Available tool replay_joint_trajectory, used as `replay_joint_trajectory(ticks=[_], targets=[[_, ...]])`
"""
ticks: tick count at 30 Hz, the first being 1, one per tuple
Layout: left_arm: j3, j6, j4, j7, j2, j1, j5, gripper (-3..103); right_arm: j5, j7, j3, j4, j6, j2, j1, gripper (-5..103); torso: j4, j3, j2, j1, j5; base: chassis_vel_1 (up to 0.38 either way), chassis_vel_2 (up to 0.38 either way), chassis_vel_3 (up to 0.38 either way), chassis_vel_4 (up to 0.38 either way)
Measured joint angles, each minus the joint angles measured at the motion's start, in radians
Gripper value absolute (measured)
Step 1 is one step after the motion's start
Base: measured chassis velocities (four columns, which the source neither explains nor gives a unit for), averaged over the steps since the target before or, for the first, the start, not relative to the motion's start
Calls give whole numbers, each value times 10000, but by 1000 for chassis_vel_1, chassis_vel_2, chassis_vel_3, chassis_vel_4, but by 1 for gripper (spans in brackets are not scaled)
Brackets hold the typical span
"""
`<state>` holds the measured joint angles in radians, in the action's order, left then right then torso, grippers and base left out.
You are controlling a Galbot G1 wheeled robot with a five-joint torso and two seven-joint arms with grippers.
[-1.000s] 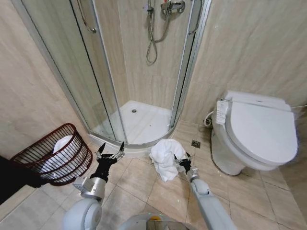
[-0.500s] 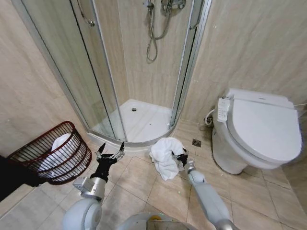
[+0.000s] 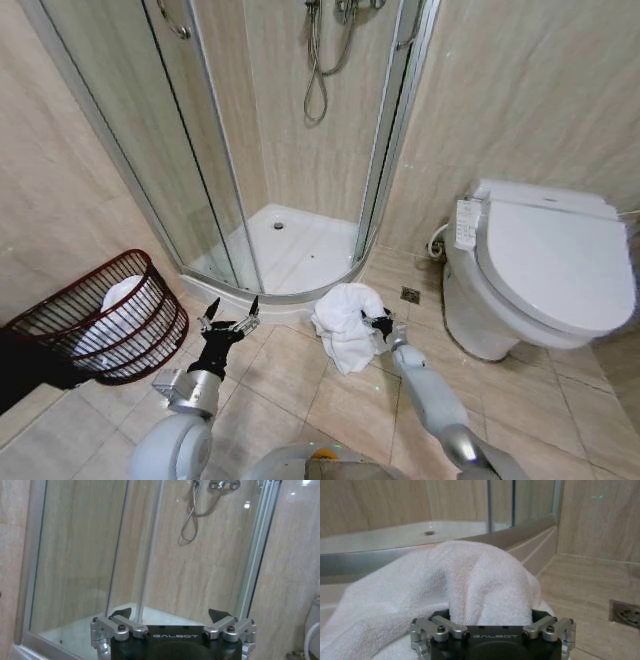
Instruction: Discard the used towel into the hamper.
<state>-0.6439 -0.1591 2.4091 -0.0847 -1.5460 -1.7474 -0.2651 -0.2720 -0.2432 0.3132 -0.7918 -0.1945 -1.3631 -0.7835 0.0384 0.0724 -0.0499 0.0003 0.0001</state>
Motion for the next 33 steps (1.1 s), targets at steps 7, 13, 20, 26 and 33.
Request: replay_joint_trajectory(ticks=[7,13,20,26,33], targets=[[0,0,0,0,0,1,0,100,-253,-293,167,-47,12,-18,-175,98,0,1,-4,-1,-1,0,0,0,0],[0,0,0,0,0,0,0,100,-235,-419,407,-247,-202,-86,-500,71,0,25,-38,-2,-1,0,0,0,0],[0,0,0,0,0,0,0,100,-17,-449,550,-382,-704,-96,-725,50,0,42,-56,-2,-1,0,0,0,0],[0,0,0,0,0,0,0,100,102,-174,719,-395,-1188,-176,-816,28,1,56,-72,-2,0,0,0,0,0],[0,0,0,0,0,0,0,100,344,-288,977,-457,-1601,-180,-965,8,1,67,-86,-2,-1,0,0,0,0]])
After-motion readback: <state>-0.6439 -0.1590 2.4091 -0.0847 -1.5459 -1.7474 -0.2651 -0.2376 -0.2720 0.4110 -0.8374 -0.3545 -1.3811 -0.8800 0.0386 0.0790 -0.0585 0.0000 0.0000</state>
